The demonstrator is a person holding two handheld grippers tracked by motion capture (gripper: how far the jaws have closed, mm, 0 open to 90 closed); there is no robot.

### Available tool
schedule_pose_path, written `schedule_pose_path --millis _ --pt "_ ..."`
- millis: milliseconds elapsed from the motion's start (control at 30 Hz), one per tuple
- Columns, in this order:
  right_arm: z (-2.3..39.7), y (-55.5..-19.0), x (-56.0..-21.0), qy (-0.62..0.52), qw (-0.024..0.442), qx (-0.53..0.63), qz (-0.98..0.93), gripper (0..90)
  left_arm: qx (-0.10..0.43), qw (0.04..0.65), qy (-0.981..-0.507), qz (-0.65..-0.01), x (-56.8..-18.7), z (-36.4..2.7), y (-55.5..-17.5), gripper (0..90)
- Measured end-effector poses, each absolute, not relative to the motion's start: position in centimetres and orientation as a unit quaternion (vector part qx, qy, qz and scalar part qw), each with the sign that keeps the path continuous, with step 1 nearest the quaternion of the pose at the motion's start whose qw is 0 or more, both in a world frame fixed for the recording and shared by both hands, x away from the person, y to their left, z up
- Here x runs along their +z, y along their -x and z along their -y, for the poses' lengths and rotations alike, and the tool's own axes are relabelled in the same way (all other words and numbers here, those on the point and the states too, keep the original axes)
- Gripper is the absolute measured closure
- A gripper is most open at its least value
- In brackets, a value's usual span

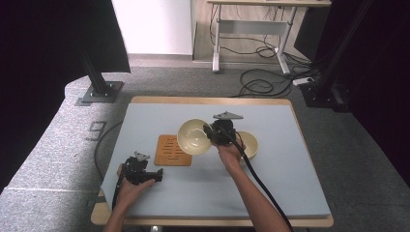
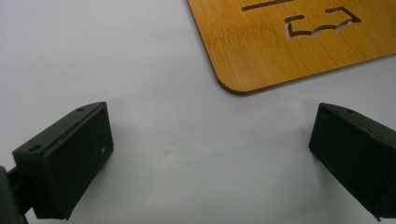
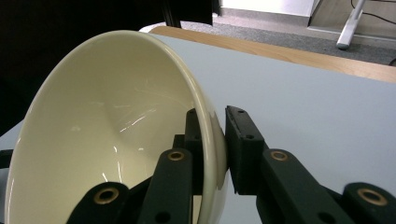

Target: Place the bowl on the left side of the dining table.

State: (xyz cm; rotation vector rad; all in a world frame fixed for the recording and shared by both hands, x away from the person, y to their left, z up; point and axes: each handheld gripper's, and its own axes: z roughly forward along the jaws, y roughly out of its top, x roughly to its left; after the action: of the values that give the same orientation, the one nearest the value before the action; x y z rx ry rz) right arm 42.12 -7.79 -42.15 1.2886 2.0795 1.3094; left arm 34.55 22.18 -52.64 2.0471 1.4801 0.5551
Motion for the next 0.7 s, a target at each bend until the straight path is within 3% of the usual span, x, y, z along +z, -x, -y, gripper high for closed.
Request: schedule_pose_path --millis 700 --pt "6.0 -42.7 -43.3 -0.455 0.175 0.453 -0.747 79.6 0.206 0.274 -0.762 -0.549 -52.6 -22.2 -34.6 0.0"
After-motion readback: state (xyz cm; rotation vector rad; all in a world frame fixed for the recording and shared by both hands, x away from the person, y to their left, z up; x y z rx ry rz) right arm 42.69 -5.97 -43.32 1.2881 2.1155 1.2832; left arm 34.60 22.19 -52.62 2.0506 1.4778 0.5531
